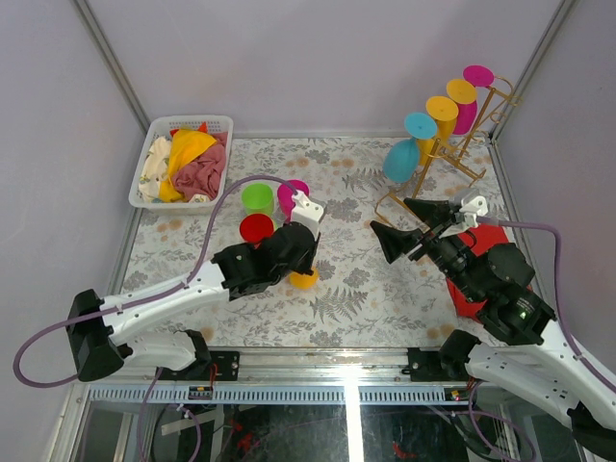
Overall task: Take the wine glass off the wine glass rack
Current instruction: Place the wine glass at the center of the board.
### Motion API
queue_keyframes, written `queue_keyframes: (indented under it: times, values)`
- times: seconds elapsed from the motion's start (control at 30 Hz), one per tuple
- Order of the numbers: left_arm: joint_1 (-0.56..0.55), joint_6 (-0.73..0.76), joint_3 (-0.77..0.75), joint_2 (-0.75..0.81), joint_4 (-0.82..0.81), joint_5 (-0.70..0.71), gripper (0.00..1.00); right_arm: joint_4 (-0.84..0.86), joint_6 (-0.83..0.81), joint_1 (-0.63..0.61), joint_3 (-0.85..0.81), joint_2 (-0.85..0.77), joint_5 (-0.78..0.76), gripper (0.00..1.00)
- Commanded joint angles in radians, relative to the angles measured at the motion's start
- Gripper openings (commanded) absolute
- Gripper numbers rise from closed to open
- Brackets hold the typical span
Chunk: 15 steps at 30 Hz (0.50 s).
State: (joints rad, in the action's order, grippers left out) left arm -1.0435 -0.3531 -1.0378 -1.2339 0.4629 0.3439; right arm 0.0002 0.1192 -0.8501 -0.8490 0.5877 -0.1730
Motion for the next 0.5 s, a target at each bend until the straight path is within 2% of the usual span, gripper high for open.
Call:
queue_keyframes:
  times: [0.0, 0.27, 0.47]
  values:
    - [-0.003, 0.029, 0.031, -0.009, -0.181, 0.194, 0.0, -0.038, 0.061, 0.002, -0.049, 0.004, -0.048, 0.96]
    - [0.016, 0.057, 0.08, -0.084, -0.329, 0.213, 0.0, -0.089, 0.059, 0.002, -0.078, 0.04, -0.022, 0.96]
    - [0.084, 0.011, 0.038, -0.171, -0.276, 0.181, 0.0, -0.094, 0.059, 0.001, -0.076, 0.017, -0.075, 0.97]
